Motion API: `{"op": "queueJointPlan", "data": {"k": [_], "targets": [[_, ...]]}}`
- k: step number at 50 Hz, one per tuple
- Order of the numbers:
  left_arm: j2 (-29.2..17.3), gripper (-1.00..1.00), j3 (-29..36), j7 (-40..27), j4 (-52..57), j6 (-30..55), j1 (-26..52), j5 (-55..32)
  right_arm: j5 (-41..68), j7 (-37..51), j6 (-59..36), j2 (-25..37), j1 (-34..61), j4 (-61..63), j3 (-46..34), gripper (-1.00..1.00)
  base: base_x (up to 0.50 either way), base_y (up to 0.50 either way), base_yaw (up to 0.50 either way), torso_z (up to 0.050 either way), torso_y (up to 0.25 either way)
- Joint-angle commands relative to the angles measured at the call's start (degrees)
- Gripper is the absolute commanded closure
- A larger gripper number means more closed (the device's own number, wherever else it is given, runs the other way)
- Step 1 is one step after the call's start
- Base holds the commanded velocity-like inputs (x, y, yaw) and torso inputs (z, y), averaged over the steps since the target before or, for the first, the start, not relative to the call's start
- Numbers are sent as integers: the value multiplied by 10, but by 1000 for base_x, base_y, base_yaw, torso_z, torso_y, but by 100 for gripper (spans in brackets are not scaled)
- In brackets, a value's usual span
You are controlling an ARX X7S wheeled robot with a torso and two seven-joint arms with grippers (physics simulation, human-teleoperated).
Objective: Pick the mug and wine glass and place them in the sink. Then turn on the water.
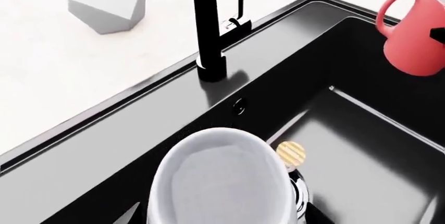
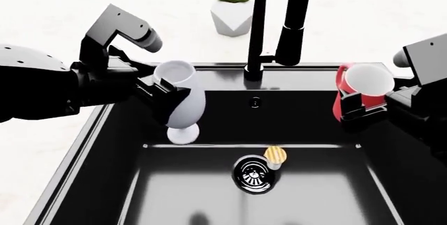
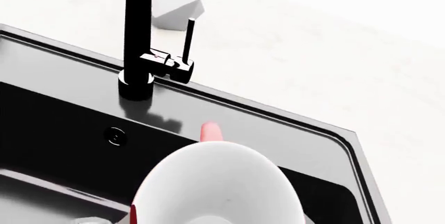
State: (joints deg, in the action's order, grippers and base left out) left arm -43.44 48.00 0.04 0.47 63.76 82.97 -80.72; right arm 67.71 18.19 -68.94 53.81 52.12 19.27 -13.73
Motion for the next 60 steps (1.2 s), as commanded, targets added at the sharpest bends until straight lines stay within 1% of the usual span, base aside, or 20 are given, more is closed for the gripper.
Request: {"op": "queueJointPlan", "data": {"k": [1,31,50,60], "targets": [[9,100,6,-1,-14,-20,-20,15,-10,-4,2,4,-3,4,4,100,0,0,0,0,0],[57,100,32,20,-71,-70,-62,60,2,4,16,17,-29,10,18,100,0,0,0,0,1],[90,100,58,45,-117,-101,-87,98,-4,2,17,11,-21,2,6,100,0,0,0,1,1],[100,100,70,57,-134,-116,-103,113,-10,-1,22,10,-24,-2,1,100,0,0,0,0,1]]}}
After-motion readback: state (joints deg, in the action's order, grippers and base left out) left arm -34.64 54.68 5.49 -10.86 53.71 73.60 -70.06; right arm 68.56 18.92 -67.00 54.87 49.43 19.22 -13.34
